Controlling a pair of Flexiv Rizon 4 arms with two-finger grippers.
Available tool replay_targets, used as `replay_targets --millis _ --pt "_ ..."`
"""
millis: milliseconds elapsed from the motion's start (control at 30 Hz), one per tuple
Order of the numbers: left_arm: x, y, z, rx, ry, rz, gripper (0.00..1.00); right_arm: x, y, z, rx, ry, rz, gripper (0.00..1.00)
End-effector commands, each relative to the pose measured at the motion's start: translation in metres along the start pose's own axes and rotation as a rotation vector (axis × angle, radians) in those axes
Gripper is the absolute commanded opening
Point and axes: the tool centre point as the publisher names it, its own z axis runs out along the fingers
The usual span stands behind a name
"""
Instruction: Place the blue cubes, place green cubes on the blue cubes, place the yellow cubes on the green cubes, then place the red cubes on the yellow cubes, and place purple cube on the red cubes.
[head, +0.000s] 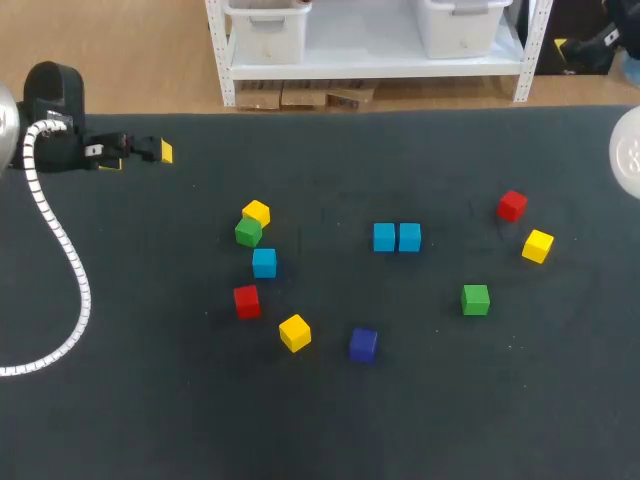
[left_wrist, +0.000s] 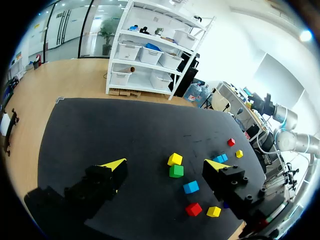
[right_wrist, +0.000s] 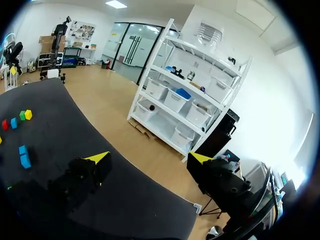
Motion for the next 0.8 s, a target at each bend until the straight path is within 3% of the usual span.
replay_targets --millis 33,367,467,700,800 --pt "0.001 0.003 0.000 0.012 -0.007 0.002 1.00 -0.001 0.001 -0.001 0.004 0.003 0.001 1.00" --pt "0.001 0.003 0.000 0.012 -0.007 0.002 1.00 -0.001 0.001 -0.001 0.004 0.003 0.001 1.00" --pt "0.000 -0.010 -0.007 0.028 0.017 0.083 1.00 -0.001 0.001 -0.001 0.004 0.003 0.001 1.00" --pt "0.015 -0.039 -0.005 -0.137 0.121 0.333 1.00 -0.001 0.001 -0.001 0.004 0.003 0.001 1.00" --pt "0.024 -0.048 -0.009 -0.104 0.146 0.455 1.00 -0.001 0.001 -0.001 0.004 0.003 0.001 1.00"
